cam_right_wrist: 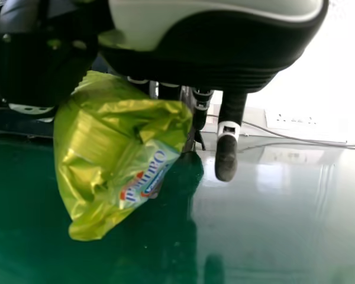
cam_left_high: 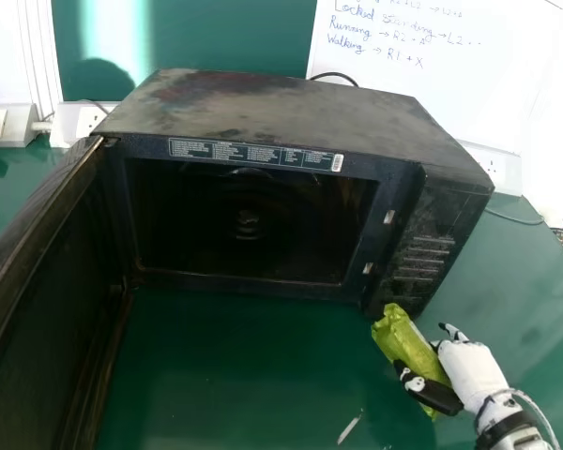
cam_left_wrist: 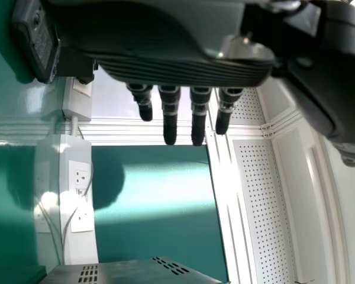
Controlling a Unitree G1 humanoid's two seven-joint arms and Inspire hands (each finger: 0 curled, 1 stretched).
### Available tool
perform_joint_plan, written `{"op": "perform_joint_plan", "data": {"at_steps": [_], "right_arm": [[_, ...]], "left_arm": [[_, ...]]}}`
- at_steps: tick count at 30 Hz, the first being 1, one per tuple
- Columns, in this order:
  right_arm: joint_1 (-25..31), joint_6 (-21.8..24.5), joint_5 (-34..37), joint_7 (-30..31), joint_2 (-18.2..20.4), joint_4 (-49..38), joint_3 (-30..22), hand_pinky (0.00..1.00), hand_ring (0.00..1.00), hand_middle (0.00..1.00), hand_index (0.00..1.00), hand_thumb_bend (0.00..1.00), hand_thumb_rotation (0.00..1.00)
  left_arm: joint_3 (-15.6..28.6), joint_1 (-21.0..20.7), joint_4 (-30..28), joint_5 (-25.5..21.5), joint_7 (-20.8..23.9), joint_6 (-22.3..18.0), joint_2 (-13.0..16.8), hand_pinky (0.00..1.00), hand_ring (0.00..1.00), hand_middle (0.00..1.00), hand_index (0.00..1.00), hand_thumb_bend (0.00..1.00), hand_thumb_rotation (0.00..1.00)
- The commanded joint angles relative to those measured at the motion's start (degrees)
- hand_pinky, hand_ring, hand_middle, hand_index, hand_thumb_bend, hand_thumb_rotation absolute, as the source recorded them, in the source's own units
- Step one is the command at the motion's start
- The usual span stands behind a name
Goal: Put biscuit inside oven
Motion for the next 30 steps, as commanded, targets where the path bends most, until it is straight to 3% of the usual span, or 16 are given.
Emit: {"op": "perform_joint_plan", "data": {"at_steps": [1, 14, 30], "right_arm": [[-0.9, 0.7, 1.2, 1.5, 0.7, -1.7, -0.5, 0.19, 0.28, 0.39, 0.5, 0.52, 0.0], [-5.9, 3.5, 3.8, 8.0, 2.4, -6.2, 0.8, 0.23, 0.32, 0.42, 0.51, 0.53, 0.0], [-11.7, 11.3, 7.1, 13.5, 10.0, -10.8, 5.9, 0.27, 0.34, 0.42, 0.51, 0.53, 0.0]], "left_arm": [[-0.2, 0.5, -0.9, -0.1, 0.5, 0.2, -0.2, 0.97, 0.91, 0.94, 1.0, 1.0, 1.0], [-0.9, 1.1, -2.9, 0.2, 1.2, 0.3, -1.1, 0.98, 0.9, 0.93, 1.0, 1.0, 1.0], [-1.6, 1.5, -3.9, 0.1, 1.6, 0.3, -1.6, 0.97, 0.91, 0.94, 1.0, 1.0, 1.0]]}}
